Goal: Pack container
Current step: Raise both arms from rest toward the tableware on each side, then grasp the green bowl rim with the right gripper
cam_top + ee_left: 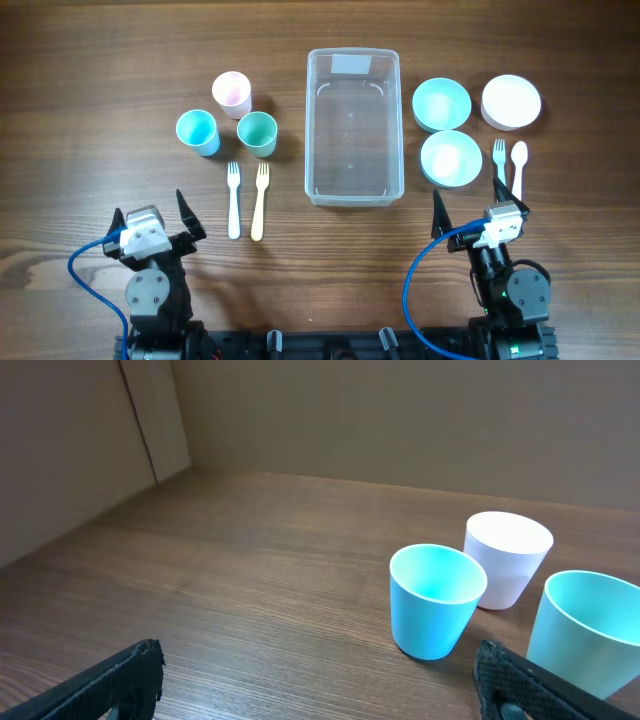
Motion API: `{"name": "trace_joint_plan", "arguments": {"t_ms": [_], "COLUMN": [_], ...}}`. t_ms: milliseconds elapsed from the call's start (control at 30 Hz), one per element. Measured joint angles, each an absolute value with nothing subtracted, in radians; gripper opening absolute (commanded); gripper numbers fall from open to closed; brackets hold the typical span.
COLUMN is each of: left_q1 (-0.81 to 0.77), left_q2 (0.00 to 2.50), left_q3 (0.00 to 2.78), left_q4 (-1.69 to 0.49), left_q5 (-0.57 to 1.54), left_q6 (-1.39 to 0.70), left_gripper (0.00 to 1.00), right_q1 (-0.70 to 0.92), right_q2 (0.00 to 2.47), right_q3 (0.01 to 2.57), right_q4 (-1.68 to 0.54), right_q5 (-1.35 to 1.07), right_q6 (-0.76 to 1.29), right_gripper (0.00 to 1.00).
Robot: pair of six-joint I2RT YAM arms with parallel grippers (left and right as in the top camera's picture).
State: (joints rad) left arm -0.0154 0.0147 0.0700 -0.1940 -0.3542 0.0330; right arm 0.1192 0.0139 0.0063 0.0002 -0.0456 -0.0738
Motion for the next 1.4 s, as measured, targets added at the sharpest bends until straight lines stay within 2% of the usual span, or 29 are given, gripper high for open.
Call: {"name": "trace_joint_plan", "arguments": {"t_ms": [233,367,467,600,667,767,867,1000,1200,1400], "left_q1": [-0.015,-0.015,-0.015,-0.016,-0.016,-0.016,-0.016,-0.017,-0.017,-0.006], "left_q2": [0.015,0.015,0.015,0.015,0.015,0.027,0.092,0.261,0.713,1.029], "left_q3": [0.07,0.07,0.07,0.07,0.07,0.07,0.109,0.321,0.818,1.107], "left_q4": [-0.194,-0.202,-0.203,-0.201,-0.201,-0.201,-0.268,-0.366,-0.641,-0.794], "left_q5": [-0.35,-0.172,0.087,0.234,0.26,0.273,0.274,0.222,0.169,0.099], "left_q6": [0.033,0.033,0.028,0.005,-0.035,-0.096,-0.138,-0.157,-0.164,-0.164], "left_gripper": [1.0,1.0,1.0,1.0,1.0,1.0,1.0,1.0,1.0,1.0], "right_q1": [0.119,0.119,0.119,0.119,0.119,0.119,0.119,0.119,0.119,0.102], "right_q2": [0.014,0.014,0.014,0.014,0.014,0.032,0.15,0.382,0.863,1.245], "right_q3": [0.006,0.006,0.006,0.006,0.006,0.006,0.061,0.298,0.897,1.426], "right_q4": [0.0,0.001,0.001,0.001,0.001,0.0,-0.136,-0.299,-0.662,-0.973], "right_q5": [-0.046,-0.057,-0.091,-0.105,-0.118,-0.176,-0.223,-0.262,-0.238,-0.176], "right_q6": [-0.074,-0.064,0.074,0.45,0.566,0.565,0.493,0.404,0.257,0.18], "right_gripper": [1.0,1.0,1.0,1.0,1.0,1.0,1.0,1.0,1.0,1.0]}}
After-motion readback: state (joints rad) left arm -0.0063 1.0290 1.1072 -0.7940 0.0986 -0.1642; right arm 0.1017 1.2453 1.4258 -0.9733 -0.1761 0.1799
